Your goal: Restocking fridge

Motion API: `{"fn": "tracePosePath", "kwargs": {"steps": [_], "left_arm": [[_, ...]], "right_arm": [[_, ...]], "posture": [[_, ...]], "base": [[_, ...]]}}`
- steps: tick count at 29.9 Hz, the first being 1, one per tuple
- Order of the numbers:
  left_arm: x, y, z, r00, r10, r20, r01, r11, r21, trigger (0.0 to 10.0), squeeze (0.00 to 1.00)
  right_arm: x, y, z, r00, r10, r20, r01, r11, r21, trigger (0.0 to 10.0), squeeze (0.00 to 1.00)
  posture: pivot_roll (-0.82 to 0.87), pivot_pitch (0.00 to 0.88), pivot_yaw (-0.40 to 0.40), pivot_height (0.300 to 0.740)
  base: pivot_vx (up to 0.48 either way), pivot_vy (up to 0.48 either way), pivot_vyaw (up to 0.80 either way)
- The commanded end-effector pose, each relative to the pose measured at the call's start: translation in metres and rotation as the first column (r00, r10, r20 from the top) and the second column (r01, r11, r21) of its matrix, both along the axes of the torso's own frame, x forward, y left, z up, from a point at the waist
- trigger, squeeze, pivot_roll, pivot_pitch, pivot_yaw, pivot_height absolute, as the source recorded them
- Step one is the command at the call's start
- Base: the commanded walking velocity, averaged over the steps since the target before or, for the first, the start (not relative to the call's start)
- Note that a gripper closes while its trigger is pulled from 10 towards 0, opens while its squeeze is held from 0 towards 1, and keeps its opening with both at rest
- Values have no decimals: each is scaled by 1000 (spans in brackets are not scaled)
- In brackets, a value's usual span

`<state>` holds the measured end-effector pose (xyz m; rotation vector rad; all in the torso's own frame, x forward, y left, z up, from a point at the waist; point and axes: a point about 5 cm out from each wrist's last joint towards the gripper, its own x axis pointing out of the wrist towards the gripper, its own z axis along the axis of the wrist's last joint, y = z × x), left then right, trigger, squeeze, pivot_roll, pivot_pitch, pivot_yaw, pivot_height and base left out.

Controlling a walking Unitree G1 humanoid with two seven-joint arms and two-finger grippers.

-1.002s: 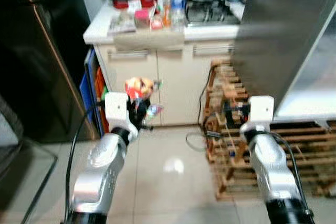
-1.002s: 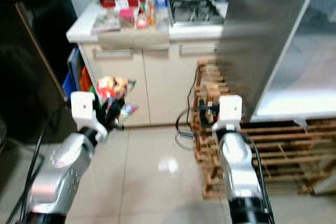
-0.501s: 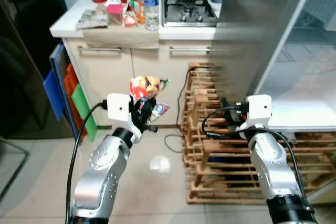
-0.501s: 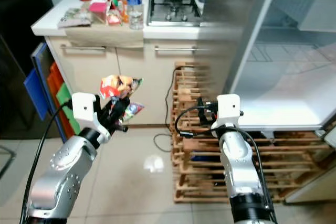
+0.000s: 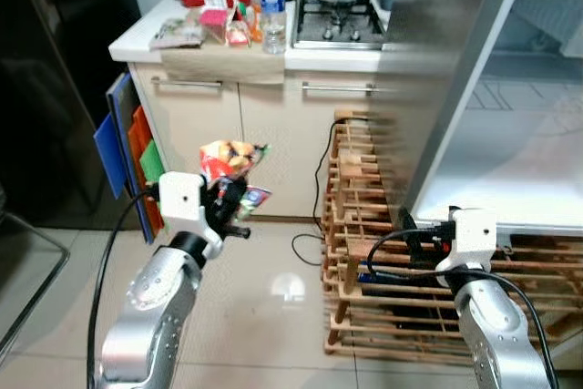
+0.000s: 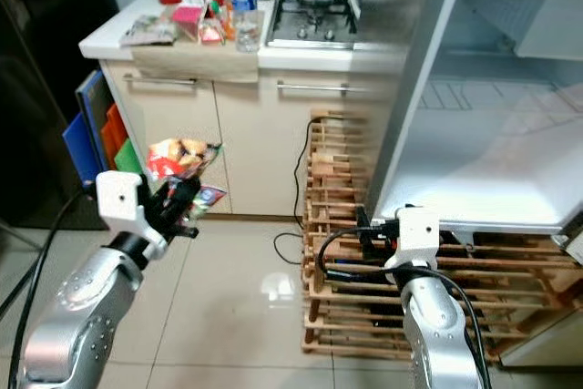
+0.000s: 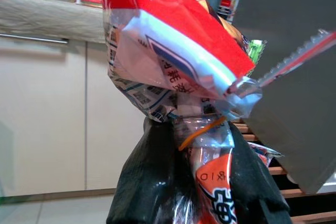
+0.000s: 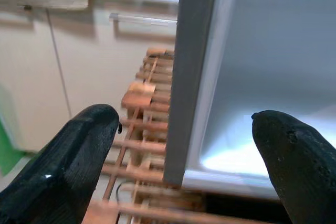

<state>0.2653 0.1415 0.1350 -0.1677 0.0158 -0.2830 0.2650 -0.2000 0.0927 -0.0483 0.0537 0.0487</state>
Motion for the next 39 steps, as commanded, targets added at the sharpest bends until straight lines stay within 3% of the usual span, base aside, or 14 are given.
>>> {"fn": "tracePosePath", "kwargs": {"steps": [1, 11, 13, 16, 19, 28, 39], "left_arm": [[2, -5, 6, 1000, -8, 27, 7, 1000, 19, 10000, 0], [5, -7, 6, 999, -13, 29, 12, 998, 56, 10000, 0], [3, -6, 9, 998, -34, 55, 34, 999, 5, 10000, 0], [1, -7, 11, 996, -53, 71, 53, 999, 6, 10000, 0], [-2, -15, 13, 991, -105, 86, 106, 994, -15, 10000, 0], [-5, -19, 12, 989, -121, 81, 123, 992, -11, 10000, 0], [9, -16, 9, 993, -103, 62, 103, 995, 5, 10000, 0]], "right_arm": [[6, 0, 7, 1000, -2, 22, 1, 1000, 7, 10000, 0], [17, 12, 14, 998, 52, 47, -51, 999, -13, 10000, 0], [17, 13, 13, 998, 52, 45, -51, 999, -11, 10000, 0], [17, 13, 13, 998, 51, 44, -50, 999, -10, 10000, 0], [16, 13, 12, 998, 47, 41, -47, 999, -7, 10000, 0], [11, 11, 7, 999, 35, 29, -35, 999, -4, 10000, 0], [16, 14, 9, 998, 40, 37, -40, 999, -2, 10000, 0]], "posture": [[-109, 0, 17, 740], [-116, 0, 24, 740], [-118, 0, 27, 740], [-119, 0, 28, 740], [-124, 0, 32, 740], [-139, 0, 47, 740], [-136, 0, 45, 740]], "base": [[0, 0, 0], [167, -164, 0], [0, 0, 0], [0, 0, 0], [0, -470, 0], [0, -463, 0], [0, -458, 0]]}}
